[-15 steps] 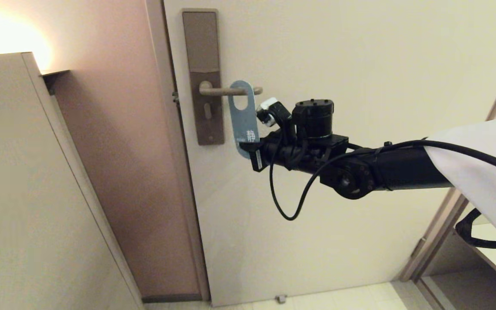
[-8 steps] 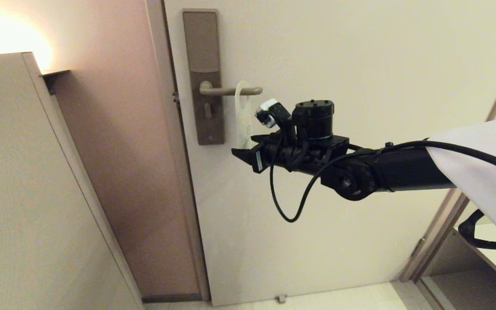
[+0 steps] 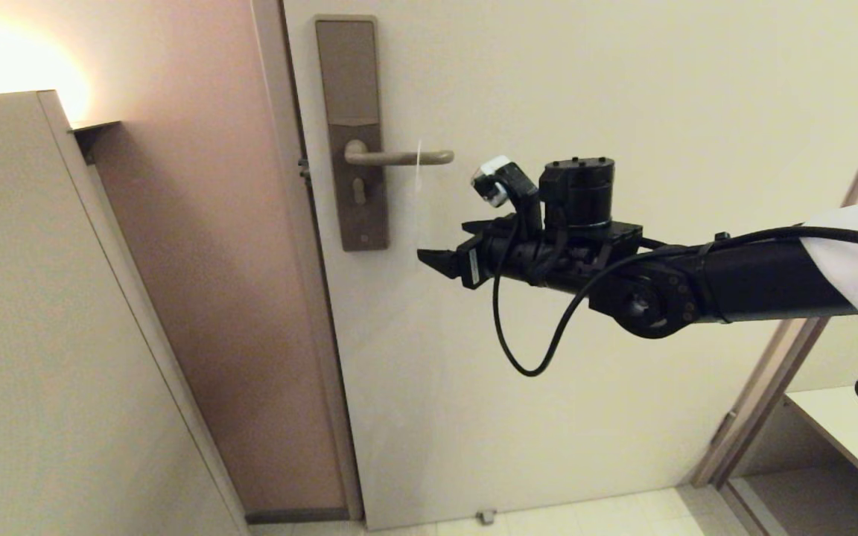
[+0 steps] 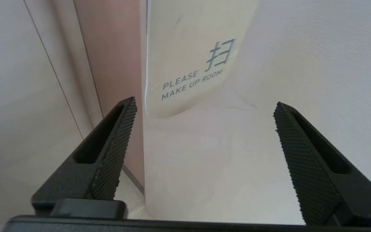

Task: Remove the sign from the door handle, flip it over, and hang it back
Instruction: Hang the sign back with the other side facing out

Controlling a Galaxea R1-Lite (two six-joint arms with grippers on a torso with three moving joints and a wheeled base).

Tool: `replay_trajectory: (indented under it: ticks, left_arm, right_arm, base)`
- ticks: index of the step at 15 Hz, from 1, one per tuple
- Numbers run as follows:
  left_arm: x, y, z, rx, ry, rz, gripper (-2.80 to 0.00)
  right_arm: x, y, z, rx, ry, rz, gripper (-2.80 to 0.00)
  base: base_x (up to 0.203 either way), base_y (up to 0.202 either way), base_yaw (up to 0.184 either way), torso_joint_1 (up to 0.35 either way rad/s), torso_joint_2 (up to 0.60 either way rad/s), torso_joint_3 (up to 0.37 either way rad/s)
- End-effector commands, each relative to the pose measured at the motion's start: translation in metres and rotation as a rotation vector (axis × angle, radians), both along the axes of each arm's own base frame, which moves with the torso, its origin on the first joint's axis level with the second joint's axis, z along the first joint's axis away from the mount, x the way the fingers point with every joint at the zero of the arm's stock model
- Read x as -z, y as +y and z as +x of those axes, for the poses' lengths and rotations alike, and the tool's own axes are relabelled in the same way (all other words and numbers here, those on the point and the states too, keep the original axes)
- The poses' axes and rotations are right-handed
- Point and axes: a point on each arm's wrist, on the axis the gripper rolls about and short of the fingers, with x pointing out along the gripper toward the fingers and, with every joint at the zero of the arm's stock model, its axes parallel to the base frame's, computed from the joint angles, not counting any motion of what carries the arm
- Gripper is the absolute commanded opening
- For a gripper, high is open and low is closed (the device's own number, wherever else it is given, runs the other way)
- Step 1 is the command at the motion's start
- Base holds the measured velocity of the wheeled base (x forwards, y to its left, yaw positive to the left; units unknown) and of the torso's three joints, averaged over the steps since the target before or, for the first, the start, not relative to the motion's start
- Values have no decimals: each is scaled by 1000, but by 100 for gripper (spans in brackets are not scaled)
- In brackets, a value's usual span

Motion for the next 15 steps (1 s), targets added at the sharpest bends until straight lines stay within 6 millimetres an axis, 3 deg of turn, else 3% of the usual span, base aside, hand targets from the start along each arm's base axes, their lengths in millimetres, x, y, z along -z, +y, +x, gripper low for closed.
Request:
replay_trajectory:
  ticks: [1, 8, 9, 15]
  left_arm:
    - [0, 0, 0, 0, -1, 0, -280]
    - [0, 0, 0, 0, -1, 0, -280]
    - [0, 0, 0, 0, 0, 0, -280]
    - [2, 0, 0, 0, 25, 0, -280]
  right_arm:
    - [-9, -8, -5, 6, -13, 7, 0]
    - [-4, -12, -10, 4, 6, -4, 0]
    - [-4, -12, -10, 3, 4, -5, -280]
    - [-3, -12, -11, 5, 7, -7, -280]
  base:
    - [0, 0, 0, 0, 0, 0]
    - [0, 0, 0, 0, 0, 0]
    - [0, 0, 0, 0, 0, 0]
    - [0, 0, 0, 0, 0, 0]
